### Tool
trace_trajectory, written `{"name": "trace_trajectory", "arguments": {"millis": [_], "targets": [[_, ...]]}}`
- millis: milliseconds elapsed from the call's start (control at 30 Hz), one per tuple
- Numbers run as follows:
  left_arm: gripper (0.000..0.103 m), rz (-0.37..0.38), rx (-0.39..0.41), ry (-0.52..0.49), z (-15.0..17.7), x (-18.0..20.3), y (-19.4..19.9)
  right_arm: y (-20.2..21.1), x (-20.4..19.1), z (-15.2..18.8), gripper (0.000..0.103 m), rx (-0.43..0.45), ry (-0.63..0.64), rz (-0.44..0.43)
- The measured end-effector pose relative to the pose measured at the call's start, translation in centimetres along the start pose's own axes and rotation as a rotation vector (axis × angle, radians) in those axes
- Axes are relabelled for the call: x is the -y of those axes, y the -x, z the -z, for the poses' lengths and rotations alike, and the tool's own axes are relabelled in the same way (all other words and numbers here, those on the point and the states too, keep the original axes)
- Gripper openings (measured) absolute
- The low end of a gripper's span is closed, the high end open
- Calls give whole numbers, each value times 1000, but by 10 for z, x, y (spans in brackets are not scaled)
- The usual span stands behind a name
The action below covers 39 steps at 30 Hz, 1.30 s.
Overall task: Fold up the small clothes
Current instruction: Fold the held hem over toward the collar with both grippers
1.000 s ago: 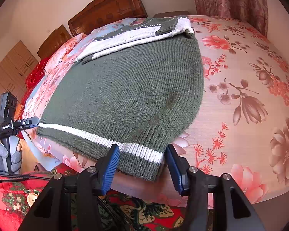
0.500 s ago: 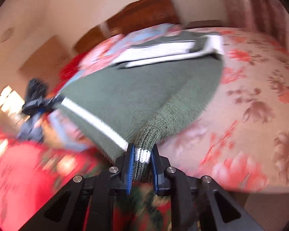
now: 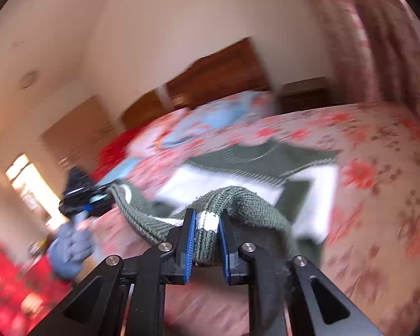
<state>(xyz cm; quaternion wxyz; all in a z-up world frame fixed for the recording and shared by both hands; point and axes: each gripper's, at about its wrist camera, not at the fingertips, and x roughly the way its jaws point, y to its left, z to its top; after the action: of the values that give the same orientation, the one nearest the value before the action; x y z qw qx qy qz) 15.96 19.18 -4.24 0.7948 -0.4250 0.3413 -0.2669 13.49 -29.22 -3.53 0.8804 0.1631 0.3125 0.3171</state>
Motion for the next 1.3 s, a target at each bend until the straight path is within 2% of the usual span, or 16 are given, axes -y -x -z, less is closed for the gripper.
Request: {"name": "trace_trajectory", "arguments": {"millis": [33,67,133,167,233,300,400,533,600,667,767,867,1033,1200,1300], "targets": [[73,-35,7,21,-7,-6,-13,-12,13,-7,22,2,-34,47],[103,-71,11,41,-14,-12,-26,-25,27,-13,27,-4,-81,85],[103,-114,49,77,-19,-26,-30,-45,52,-18,29,-47,-163,147],[103,-110,60,92,-19,-29,-30,-50,60,-18,29,-65,-199,175],[103,-114,81,90,-15,-32,-24,-45,68,-11,30,-45,-231,159],[103,-152,117,65,-11,-33,-10,-35,69,-3,31,-39,-212,183],[103,-221,121,27,-5,-35,1,-33,54,7,31,-92,-80,290],[103,-291,107,-15,0,-35,0,-52,33,2,31,-153,144,431],[103,-285,99,-11,1,-35,-2,-63,34,-7,31,-168,198,475],[103,-288,87,-28,1,-30,-2,-68,42,-19,31,-161,184,462],[103,-320,84,-94,-1,-18,-5,-78,54,-34,31,-170,153,392],[103,-351,87,-157,-1,-6,-3,-87,51,-42,32,-189,191,361],[103,-486,32,-323,-3,8,-27,-103,49,-42,32,-205,208,383],[103,-558,-14,-414,-13,9,-49,-99,59,-37,31,-180,147,361],[103,-536,-45,-405,-22,4,-61,-92,62,-34,29,-168,129,361]]}}
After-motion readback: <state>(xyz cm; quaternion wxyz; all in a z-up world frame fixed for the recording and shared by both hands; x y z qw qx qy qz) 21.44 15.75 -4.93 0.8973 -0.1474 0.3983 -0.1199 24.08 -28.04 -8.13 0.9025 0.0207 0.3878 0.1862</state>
